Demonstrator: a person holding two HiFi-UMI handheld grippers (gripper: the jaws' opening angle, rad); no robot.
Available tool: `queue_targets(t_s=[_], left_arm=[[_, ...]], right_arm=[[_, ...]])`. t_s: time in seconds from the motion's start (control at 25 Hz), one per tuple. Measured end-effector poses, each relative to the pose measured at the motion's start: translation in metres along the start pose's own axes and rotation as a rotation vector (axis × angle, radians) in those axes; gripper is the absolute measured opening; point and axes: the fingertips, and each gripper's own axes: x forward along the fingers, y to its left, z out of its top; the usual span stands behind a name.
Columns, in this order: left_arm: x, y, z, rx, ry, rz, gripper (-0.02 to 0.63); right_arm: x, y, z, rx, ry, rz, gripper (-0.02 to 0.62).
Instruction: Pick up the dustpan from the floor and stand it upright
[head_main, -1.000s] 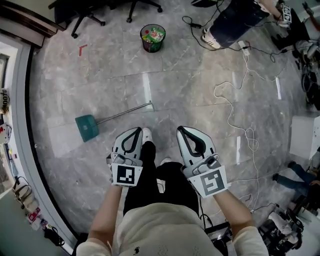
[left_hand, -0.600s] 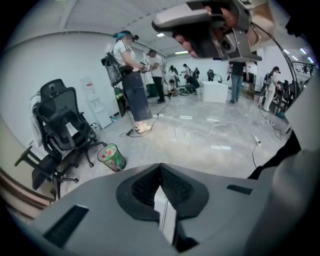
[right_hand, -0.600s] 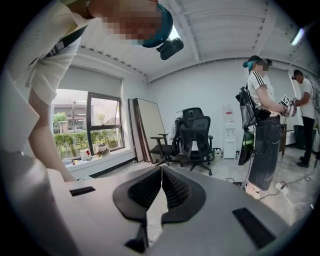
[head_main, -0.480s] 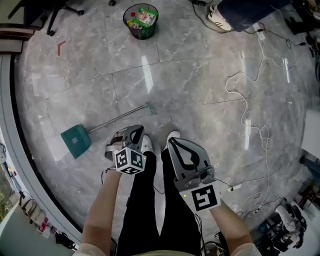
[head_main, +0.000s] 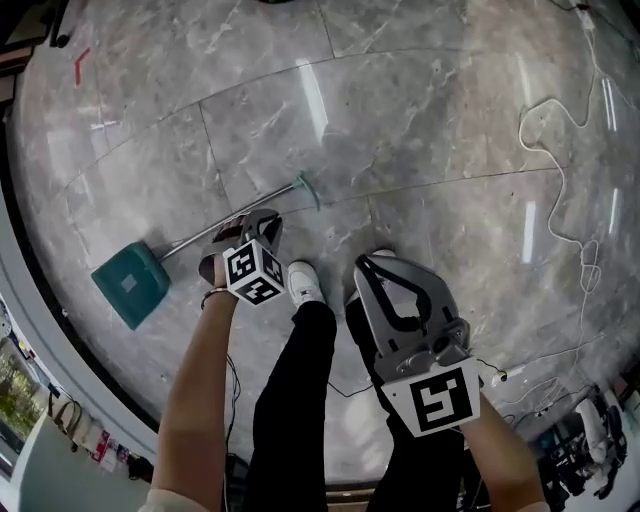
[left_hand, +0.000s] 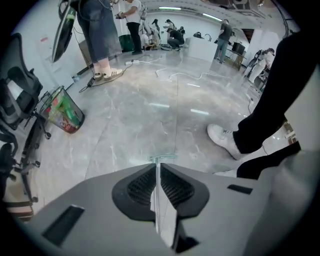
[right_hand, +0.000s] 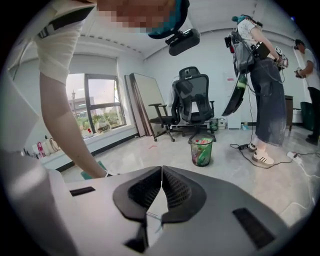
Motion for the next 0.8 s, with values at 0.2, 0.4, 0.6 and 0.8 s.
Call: queue_targets(t_s=[0.2, 0.4, 0.6, 0.8], left_arm=[[0.084, 0.017, -0.033, -0.001, 0.065, 0.004, 0.048], [0.153, 0.011, -0.045, 0.108, 0.147, -0.036, 0.103], [0.198, 0.015, -0.061, 0.101, 0.211, -0.077, 0.103], [0.211, 0.01, -0.064, 0.101, 0.198, -0.157, 0.103]], right_arm=[[0.055, -0.007, -0.065, -0.076, 0.011, 0.062, 0.018], [0.085, -0.005, -0.108, -0.039, 0.009, 0.07, 0.018], [0.099, 0.001, -0.142, -0.076, 0.041, 0.125, 0.018], [0.108, -0.009, -0.156, -0.085, 0.05, 0.12, 0.018]])
